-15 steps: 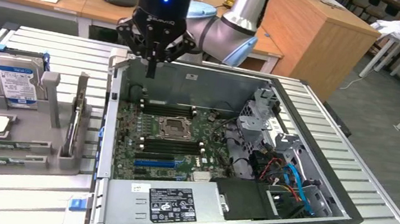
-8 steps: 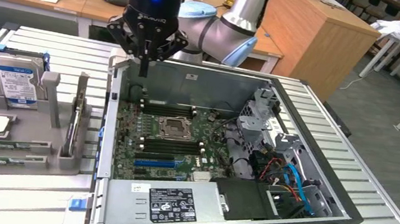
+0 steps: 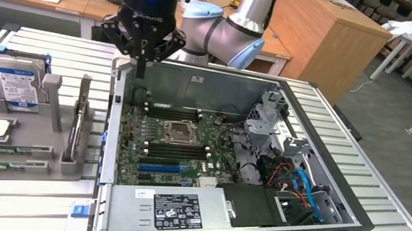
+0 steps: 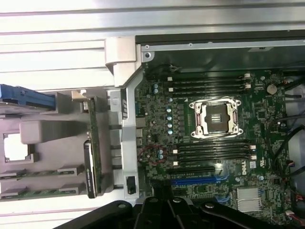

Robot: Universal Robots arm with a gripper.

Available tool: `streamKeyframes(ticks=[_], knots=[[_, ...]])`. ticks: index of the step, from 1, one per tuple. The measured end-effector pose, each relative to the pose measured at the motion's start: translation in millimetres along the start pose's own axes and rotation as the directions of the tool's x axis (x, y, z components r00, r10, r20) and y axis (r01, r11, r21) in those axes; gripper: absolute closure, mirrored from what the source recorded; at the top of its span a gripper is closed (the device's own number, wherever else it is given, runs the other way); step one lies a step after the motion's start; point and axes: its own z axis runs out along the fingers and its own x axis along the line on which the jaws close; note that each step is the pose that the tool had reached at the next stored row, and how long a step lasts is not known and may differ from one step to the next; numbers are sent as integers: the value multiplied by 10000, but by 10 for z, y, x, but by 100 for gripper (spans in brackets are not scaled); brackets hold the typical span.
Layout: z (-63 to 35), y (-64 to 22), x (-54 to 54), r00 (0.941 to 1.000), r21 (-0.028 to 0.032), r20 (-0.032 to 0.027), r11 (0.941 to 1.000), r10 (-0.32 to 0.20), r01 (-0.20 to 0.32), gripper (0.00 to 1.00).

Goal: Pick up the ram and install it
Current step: 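Reach for the ram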

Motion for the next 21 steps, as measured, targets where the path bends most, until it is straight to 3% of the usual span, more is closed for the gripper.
streamKeyframes(ticks=[21], knots=[[-1,-32,426,10000,3,-2,10000,-1,1,89]])
